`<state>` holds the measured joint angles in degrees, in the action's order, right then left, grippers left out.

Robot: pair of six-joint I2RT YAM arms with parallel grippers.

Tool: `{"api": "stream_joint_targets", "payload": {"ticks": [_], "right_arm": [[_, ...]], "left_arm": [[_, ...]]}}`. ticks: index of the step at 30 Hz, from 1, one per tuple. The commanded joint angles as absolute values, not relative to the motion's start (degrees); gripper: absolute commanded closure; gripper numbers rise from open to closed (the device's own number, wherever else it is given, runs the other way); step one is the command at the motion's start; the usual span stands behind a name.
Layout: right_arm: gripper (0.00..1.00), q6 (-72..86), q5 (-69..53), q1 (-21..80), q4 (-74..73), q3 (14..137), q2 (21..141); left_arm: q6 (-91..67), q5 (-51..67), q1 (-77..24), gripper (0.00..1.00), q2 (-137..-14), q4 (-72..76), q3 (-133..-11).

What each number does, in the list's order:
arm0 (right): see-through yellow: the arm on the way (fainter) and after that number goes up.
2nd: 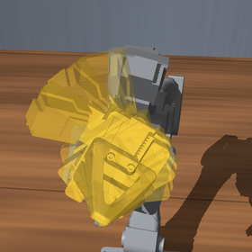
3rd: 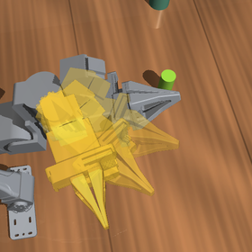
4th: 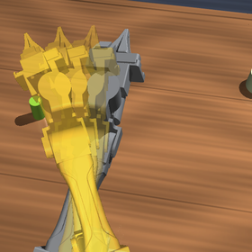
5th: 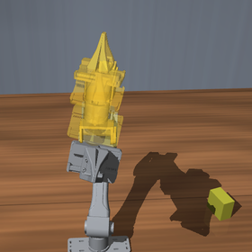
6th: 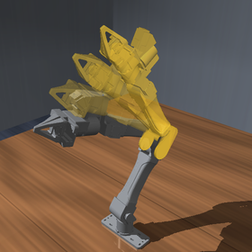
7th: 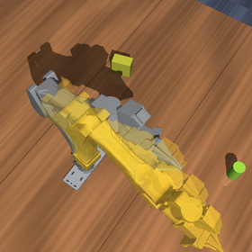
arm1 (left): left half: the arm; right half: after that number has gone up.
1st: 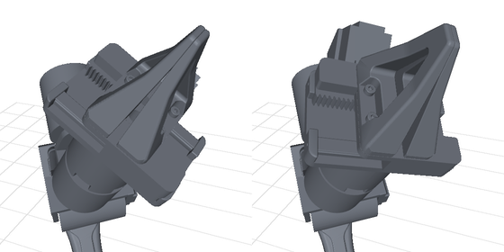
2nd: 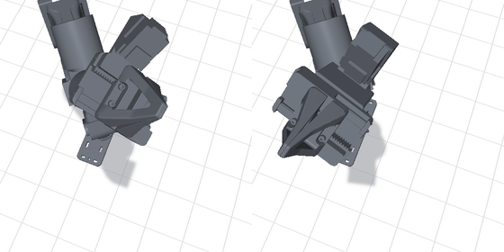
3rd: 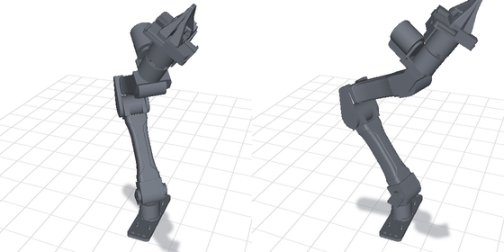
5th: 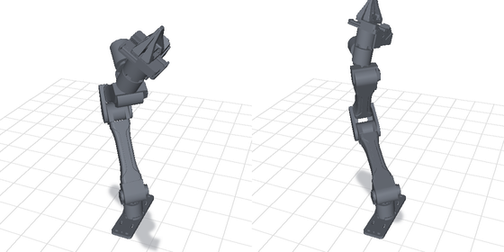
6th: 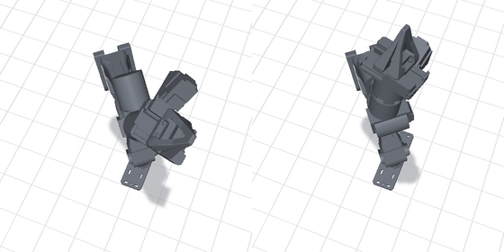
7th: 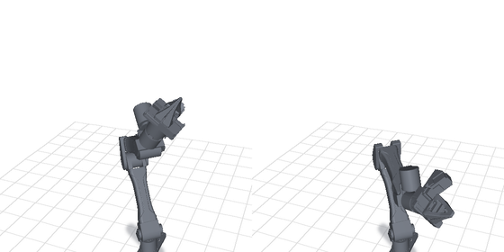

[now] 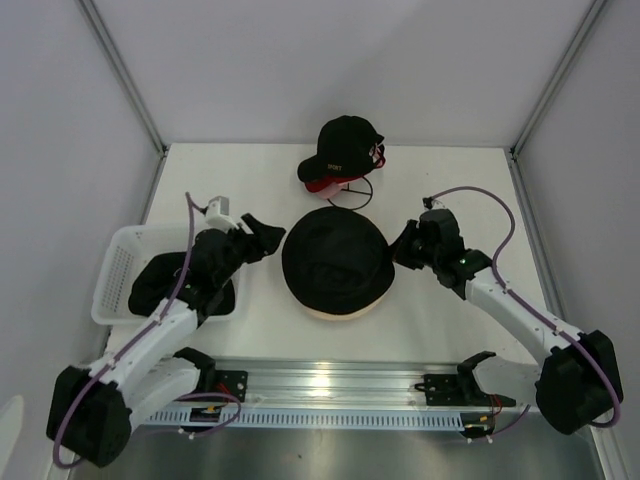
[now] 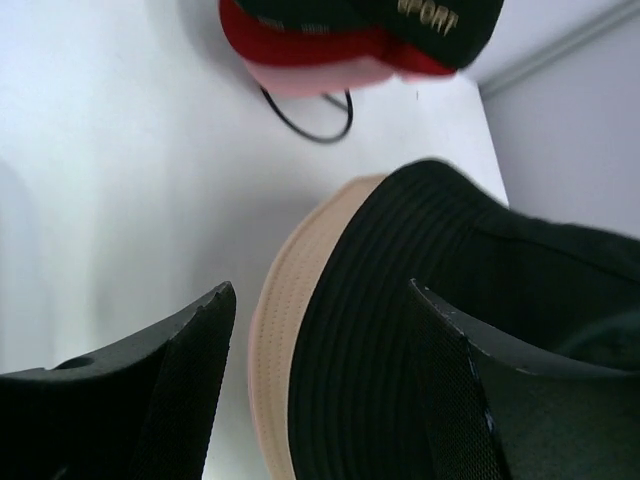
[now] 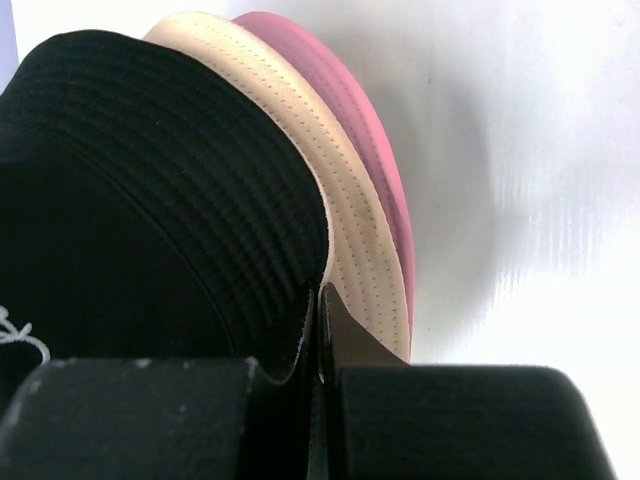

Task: Stack the hats

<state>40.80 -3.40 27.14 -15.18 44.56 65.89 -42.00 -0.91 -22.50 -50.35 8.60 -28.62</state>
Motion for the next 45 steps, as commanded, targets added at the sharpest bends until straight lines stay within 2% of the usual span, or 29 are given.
{"api": "stream_joint_targets", "payload": {"ticks": [1,8,9,12,19,21,24,28,35,39,40,43,45], "right_arm": [[1.0,37.97,-7.9,24.61,-13.98,47.54,68.46],[1.0,34.98,-8.26,23.55,-16.52,52.38,71.36],[1.0,34.89,-8.35,23.38,-16.7,52.82,71.54],[1.0,35.15,-8.96,23.2,-16.09,52.74,72.33],[1.0,35.6,-10.72,23.2,-14.94,52.91,74.88],[1.0,35.51,-11.07,23.2,-14.59,52.91,75.23],[1.0,35.16,-11.34,23.2,-14.24,53.17,76.02],[1.0,34.63,-11.78,23.2,-14.24,53.96,76.9],[1.0,35.07,-12.66,23.55,-12.92,55.11,79.01],[1.0,34.98,-12.04,23.99,-13.01,55.63,79.37],[1.0,34.89,-11.87,24.17,-13.09,55.81,79.37],[1.0,34.98,-11.51,24.34,-13.36,55.9,79.19],[1.0,34.98,-11.08,24.35,-13.53,55.9,79.02]], "left_arm": [[-41.83,10.88,-21.36,0.28,-57.81,16.86,-31.11],[-45.79,18.63,-21.27,0.33,-65.48,29.26,-28.74],[-45.88,18.98,-21.27,0.37,-65.57,30.22,-28.39],[-46.49,20.04,-21.27,0.4,-66.09,32.6,-27.86],[-48.43,22.85,-21.27,0.36,-69.69,37.7,-26.9],[-47.12,23.64,-21.01,0.3,-70.66,42.78,-25.67],[-45.18,24.61,-19.17,0.25,-72.24,46.58,-24.26],[-47.27,29.52,-14.78,0.27,-74.79,51.22,-23.82],[-51.94,38.93,-14.06,0.29,-83.4,67.14,-24.08],[-56.68,41.13,-13.89,0.33,-88.93,76.52,-24.08],[-60.26,41.31,-13.71,0.34,-91.47,83.34,-23.12],[-66.59,42.7,-12.92,0.41,-97.44,92.51,-23.38],[-67.24,43.15,-12.83,0.47,-99.04,92.37,-24.69]]}}
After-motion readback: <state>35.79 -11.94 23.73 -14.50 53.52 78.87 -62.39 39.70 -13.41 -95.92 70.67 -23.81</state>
